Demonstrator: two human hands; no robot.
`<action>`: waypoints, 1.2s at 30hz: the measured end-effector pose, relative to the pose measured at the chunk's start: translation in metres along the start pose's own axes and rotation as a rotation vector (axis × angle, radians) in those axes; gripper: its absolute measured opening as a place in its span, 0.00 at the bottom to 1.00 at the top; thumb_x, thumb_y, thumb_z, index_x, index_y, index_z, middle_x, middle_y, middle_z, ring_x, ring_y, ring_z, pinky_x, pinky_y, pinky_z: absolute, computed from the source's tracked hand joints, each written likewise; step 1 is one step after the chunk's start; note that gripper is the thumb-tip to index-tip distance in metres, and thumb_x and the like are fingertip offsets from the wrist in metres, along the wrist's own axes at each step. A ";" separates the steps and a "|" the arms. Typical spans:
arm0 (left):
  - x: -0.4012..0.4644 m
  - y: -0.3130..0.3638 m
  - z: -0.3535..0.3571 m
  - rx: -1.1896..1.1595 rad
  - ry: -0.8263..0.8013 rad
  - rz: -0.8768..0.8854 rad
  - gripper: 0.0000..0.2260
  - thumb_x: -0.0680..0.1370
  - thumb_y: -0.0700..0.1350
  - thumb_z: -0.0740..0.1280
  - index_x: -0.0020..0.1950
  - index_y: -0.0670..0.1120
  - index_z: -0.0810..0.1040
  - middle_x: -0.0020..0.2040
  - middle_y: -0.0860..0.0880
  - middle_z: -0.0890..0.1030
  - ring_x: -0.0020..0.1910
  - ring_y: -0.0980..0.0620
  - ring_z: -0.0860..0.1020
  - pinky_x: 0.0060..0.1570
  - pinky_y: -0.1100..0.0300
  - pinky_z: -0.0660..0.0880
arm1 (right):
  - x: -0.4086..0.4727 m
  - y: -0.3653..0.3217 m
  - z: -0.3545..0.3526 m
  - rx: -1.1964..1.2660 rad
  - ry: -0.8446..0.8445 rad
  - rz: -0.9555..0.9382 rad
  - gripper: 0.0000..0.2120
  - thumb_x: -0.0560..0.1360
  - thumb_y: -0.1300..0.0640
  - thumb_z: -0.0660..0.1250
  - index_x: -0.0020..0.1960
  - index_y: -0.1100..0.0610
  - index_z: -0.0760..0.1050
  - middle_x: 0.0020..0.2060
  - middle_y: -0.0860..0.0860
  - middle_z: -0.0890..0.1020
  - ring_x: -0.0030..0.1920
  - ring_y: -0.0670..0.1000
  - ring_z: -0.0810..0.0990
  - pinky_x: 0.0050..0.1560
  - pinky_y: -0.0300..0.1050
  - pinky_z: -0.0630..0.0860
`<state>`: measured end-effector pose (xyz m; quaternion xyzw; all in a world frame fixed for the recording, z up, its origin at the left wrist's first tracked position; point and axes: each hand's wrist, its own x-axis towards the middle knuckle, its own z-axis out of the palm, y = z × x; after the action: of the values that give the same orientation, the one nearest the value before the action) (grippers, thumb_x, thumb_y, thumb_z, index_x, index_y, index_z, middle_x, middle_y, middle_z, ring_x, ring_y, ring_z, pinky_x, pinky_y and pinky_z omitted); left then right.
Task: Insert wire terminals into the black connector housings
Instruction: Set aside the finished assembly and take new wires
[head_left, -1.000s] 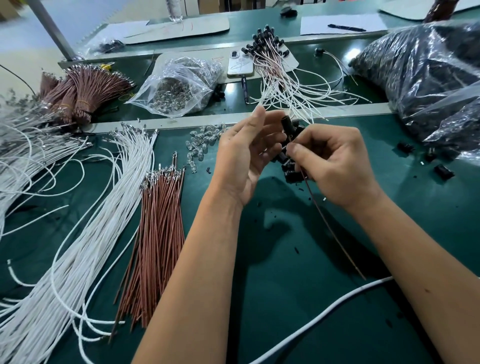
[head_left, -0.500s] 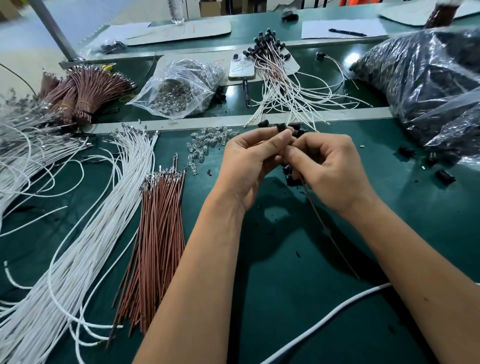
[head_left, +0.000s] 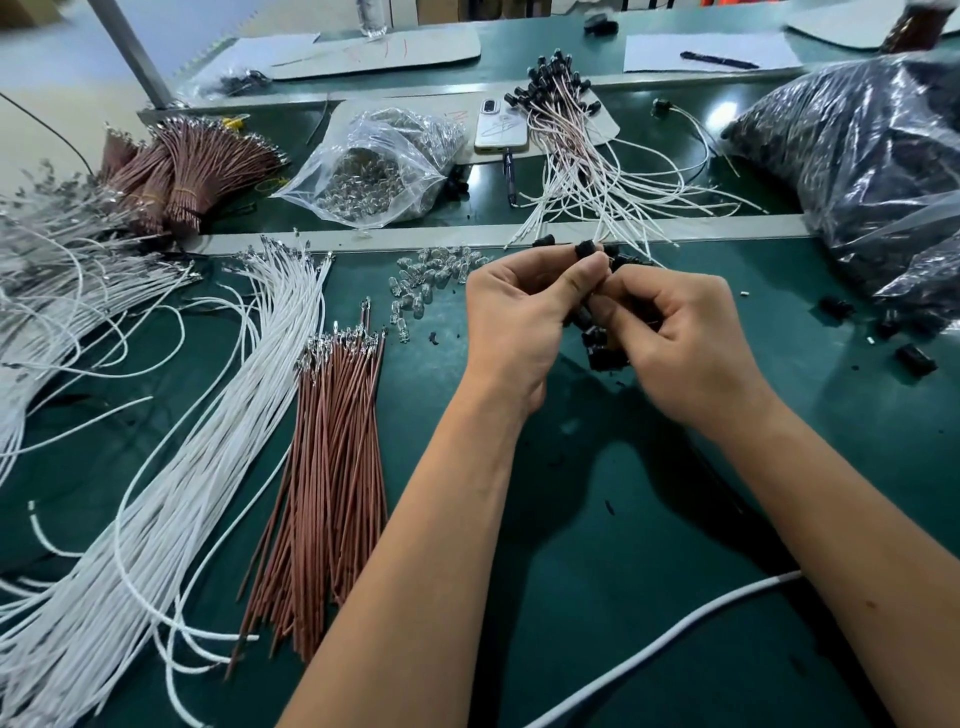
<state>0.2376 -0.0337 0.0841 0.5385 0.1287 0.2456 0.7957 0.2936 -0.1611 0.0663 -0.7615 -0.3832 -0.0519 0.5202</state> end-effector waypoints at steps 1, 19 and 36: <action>0.000 0.000 0.000 0.003 0.000 0.007 0.05 0.73 0.29 0.73 0.43 0.38 0.83 0.35 0.46 0.84 0.33 0.54 0.81 0.37 0.63 0.79 | 0.000 -0.001 0.000 0.003 -0.002 -0.005 0.13 0.80 0.59 0.69 0.39 0.47 0.77 0.29 0.44 0.73 0.31 0.47 0.69 0.30 0.52 0.71; -0.006 0.013 -0.002 -0.042 -0.333 0.287 0.19 0.66 0.20 0.71 0.56 0.28 0.77 0.40 0.42 0.81 0.41 0.49 0.80 0.46 0.61 0.79 | 0.000 -0.011 -0.009 -0.150 0.225 -0.271 0.08 0.79 0.70 0.68 0.42 0.68 0.80 0.37 0.60 0.80 0.39 0.61 0.77 0.39 0.59 0.73; -0.010 0.020 -0.001 0.001 -0.337 0.261 0.14 0.67 0.22 0.73 0.48 0.35 0.83 0.40 0.48 0.85 0.40 0.52 0.82 0.45 0.60 0.81 | -0.001 -0.013 -0.012 -0.117 0.228 -0.263 0.09 0.78 0.64 0.72 0.39 0.64 0.80 0.34 0.53 0.78 0.36 0.52 0.75 0.38 0.47 0.72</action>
<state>0.2238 -0.0318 0.1013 0.5843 -0.0771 0.2528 0.7673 0.2888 -0.1692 0.0807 -0.7228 -0.4143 -0.2279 0.5039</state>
